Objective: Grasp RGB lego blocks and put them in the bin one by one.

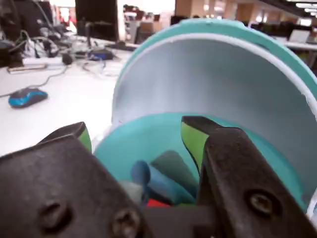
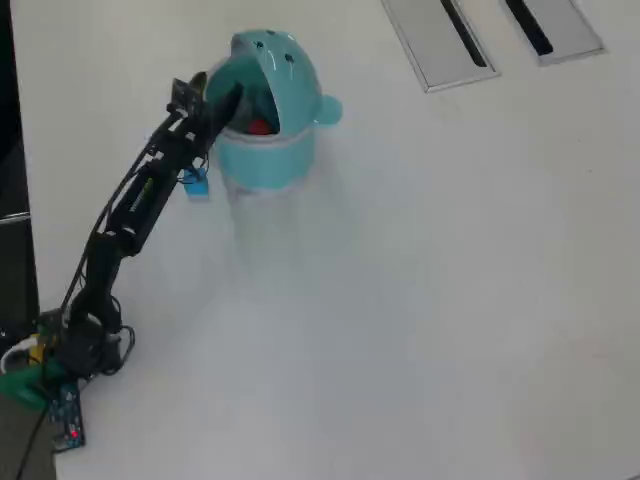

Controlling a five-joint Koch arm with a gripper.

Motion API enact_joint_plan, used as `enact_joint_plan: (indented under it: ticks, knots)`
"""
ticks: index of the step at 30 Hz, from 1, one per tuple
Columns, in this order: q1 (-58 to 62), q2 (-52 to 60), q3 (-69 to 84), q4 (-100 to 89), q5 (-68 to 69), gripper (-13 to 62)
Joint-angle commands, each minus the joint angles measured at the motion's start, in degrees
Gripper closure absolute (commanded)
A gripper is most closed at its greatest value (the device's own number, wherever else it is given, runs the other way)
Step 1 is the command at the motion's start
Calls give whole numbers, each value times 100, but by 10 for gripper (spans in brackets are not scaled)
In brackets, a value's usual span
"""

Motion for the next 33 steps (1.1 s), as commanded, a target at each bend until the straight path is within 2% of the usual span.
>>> enact_joint_plan:
  ticks: [1,12,19,33]
  knots:
    - [-97,817,193,-70,0,154]
    - [-536,2813,3630,-668,0,154]
    - [-633,3516,5177,-1336,0,154]
    - [-659,3700,6188,-1354,-299,171]
